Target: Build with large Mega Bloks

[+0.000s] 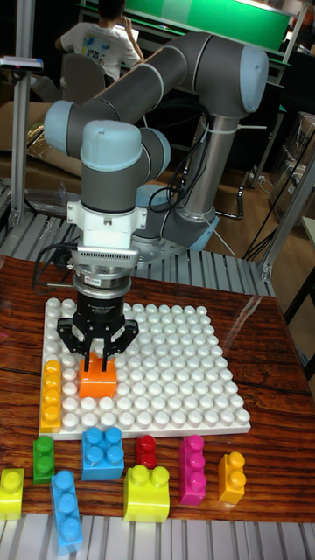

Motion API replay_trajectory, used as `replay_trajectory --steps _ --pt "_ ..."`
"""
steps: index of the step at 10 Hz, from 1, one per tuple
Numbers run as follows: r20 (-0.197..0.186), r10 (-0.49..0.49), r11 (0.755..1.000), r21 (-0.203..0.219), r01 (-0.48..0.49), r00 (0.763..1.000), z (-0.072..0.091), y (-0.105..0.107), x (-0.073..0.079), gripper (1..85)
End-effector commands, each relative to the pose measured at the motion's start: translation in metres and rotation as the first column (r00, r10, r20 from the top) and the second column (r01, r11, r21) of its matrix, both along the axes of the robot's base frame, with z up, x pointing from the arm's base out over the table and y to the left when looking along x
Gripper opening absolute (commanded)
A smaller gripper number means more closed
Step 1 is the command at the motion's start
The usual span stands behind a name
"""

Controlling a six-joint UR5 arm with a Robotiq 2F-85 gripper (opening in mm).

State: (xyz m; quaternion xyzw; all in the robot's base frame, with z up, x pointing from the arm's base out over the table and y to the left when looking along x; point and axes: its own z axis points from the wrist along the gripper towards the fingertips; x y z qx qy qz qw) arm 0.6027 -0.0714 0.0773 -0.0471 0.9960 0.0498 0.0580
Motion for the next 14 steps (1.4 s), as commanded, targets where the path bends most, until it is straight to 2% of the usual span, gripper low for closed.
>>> replay_trajectory --steps 1,5,7,8,10,12,14 --pt "-0.010 -0.052 0.999 0.001 0.052 0.999 0.002 -0.006 0.002 22.0" --pt "0.002 -0.072 0.997 -0.018 0.072 0.997 0.004 -0.006 0.004 13.7" --pt "0.011 -0.091 0.995 -0.030 0.091 0.996 0.002 0.000 0.008 10.0" --pt "0.011 -0.103 0.994 -0.039 0.103 0.995 0.001 0.005 0.009 4.3" --pt "0.023 -0.109 0.993 -0.047 0.110 0.994 -0.006 0.009 0.014 1.7" --pt "0.025 -0.108 0.993 -0.051 0.109 0.994 -0.011 0.011 0.012 1.0" --pt "0.010 -0.095 0.993 -0.070 0.096 0.995 -0.012 0.008 0.001 1.0"
